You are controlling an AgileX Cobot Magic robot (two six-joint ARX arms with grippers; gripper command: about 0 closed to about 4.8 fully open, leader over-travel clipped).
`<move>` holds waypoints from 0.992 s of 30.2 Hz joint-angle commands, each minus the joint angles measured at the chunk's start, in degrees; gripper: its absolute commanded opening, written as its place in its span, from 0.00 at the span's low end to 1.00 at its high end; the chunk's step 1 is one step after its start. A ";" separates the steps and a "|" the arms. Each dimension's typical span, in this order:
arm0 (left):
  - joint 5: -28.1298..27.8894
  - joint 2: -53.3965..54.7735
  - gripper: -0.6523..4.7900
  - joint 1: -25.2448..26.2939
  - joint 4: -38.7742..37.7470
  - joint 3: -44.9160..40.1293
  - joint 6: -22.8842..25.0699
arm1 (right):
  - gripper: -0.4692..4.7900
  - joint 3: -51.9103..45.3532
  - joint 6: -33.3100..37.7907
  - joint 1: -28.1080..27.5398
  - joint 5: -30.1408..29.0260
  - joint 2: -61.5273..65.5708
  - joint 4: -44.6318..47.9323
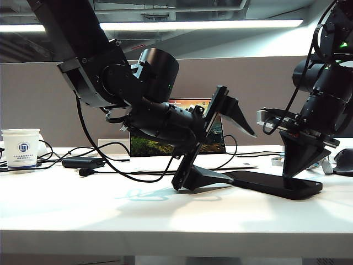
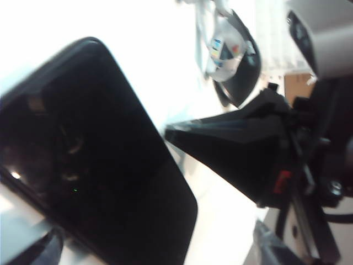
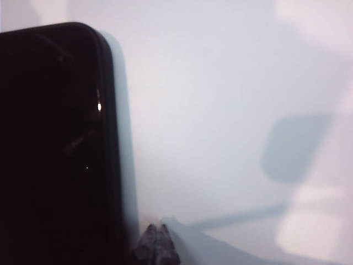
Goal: Pick up the black phone, pick up the charger plug, insert the charger plug into the phone's charging port, and finally place the connected phone back on the desk.
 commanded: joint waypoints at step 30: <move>-2.40 3.89 1.00 -1.79 -9.92 7.52 1.40 | 0.10 0.28 -2.58 0.20 -3.39 -0.26 -3.74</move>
